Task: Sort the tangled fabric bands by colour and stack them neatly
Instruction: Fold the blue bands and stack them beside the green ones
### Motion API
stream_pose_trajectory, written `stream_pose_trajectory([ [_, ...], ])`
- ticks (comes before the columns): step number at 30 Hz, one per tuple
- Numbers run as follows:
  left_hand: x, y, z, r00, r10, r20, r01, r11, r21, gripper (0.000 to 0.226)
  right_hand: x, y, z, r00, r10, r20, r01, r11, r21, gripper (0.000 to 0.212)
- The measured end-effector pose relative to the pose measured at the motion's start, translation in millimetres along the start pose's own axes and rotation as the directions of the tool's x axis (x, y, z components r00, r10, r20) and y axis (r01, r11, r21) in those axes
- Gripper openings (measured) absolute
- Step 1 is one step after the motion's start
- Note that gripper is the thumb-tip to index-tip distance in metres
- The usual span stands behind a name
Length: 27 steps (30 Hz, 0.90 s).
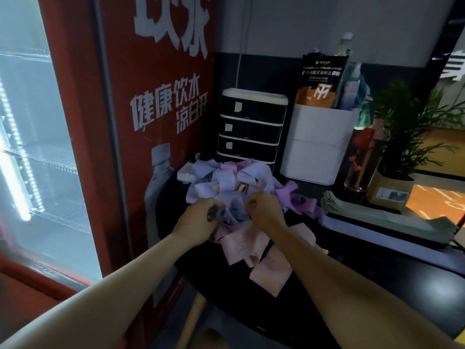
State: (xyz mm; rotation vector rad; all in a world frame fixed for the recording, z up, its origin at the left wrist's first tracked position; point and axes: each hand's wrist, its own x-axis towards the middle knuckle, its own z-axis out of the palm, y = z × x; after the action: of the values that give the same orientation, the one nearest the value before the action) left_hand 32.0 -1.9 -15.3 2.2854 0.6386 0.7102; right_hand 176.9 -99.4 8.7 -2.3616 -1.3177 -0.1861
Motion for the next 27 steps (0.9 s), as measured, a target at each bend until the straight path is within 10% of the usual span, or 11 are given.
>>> stream_pose_trajectory([
  [7,19.0,30.5,-6.3,0.997,-0.033,-0.065,0.012,0.957,-0.29,0.018,26.8,-16.1,-53.4,0.973,-0.002,-0.233,0.105,0.897,0.429,0.017],
  [27,85.4,136.7,-71.9,0.909,0.242,-0.34,-0.353,0.88,-0.318,0.021,58.5,-3.6,-187.3,0.86,-0.044,-0.508,0.346,0.781,0.519,0.014],
])
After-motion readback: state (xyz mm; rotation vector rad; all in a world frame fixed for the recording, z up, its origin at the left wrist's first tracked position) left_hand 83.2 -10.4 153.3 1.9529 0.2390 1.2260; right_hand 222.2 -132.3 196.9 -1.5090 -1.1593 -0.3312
